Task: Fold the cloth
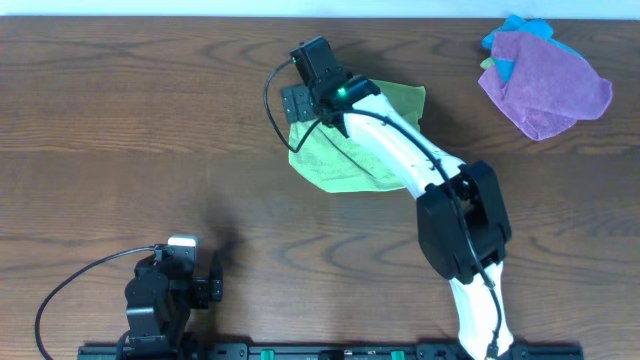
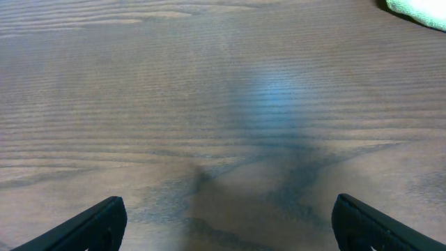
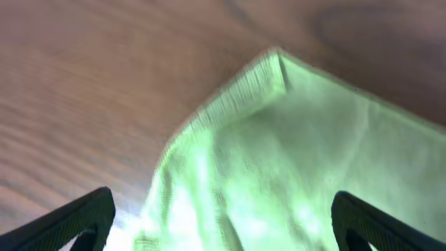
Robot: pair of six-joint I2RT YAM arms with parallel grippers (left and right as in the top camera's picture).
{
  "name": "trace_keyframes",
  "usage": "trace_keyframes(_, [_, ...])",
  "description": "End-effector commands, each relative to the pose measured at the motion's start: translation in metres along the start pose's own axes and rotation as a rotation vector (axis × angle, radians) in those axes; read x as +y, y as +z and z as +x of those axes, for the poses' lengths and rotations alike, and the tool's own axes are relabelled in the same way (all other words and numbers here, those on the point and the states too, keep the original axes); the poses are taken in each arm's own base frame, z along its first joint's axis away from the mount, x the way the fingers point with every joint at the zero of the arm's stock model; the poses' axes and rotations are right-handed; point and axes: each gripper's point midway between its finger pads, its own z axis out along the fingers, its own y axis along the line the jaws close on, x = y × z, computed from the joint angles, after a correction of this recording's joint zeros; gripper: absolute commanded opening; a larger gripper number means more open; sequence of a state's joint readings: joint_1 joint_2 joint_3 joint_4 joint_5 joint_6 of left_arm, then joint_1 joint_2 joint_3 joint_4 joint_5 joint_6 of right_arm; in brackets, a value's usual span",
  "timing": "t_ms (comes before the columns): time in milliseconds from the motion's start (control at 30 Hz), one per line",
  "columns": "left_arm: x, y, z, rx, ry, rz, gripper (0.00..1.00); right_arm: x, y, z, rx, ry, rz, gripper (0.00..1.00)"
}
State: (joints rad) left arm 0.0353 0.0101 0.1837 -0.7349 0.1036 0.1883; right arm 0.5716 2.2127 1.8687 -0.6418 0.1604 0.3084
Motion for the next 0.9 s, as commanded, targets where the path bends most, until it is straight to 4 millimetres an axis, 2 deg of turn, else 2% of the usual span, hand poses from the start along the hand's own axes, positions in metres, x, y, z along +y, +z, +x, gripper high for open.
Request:
trace_keyframes(0, [0.0,0.004,0.008,0.02,0.017,-0.001,0.95,-0.019,-0.042,-0.027,-0.045,0.156,0.022,0.99])
trace_keyframes(200, [0.0,0.004,0.008,0.02,0.016,0.0,0.95,-0.066,-0.08,0.005,0.147,0.382,0.032,0.99])
trace_keyframes(300, [0.0,0.004,0.006,0.013,0.017,-0.002,0.95,-0.095,-0.095,0.024,0.238,0.442,0.067,0.99])
trace_keyframes(433, [0.0,0.004,0.006,0.011,0.016,0.0,0.95,-0.124,-0.113,0.046,0.336,0.495,0.114,0.99])
trace_keyframes(533, [-0.006,0.004,-0.001,-0.018,-0.016,0.034,0.95,-0.134,-0.127,0.058,0.398,0.512,0.104,0.99])
trace_keyframes(633, [-0.025,-0.001,-0.032,-0.138,-0.119,0.158,0.95,-0.144,-0.141,0.066,0.43,0.499,0.108,0.99])
trace_keyframes(733, [-0.036,-0.008,-0.058,-0.245,-0.108,0.239,0.95,-0.147,-0.151,0.071,0.447,0.441,0.099,0.99])
trace_keyframes(867, [-0.04,-0.01,-0.062,-0.227,-0.265,0.283,0.95,-0.145,-0.16,0.086,0.478,0.368,0.069,0.99])
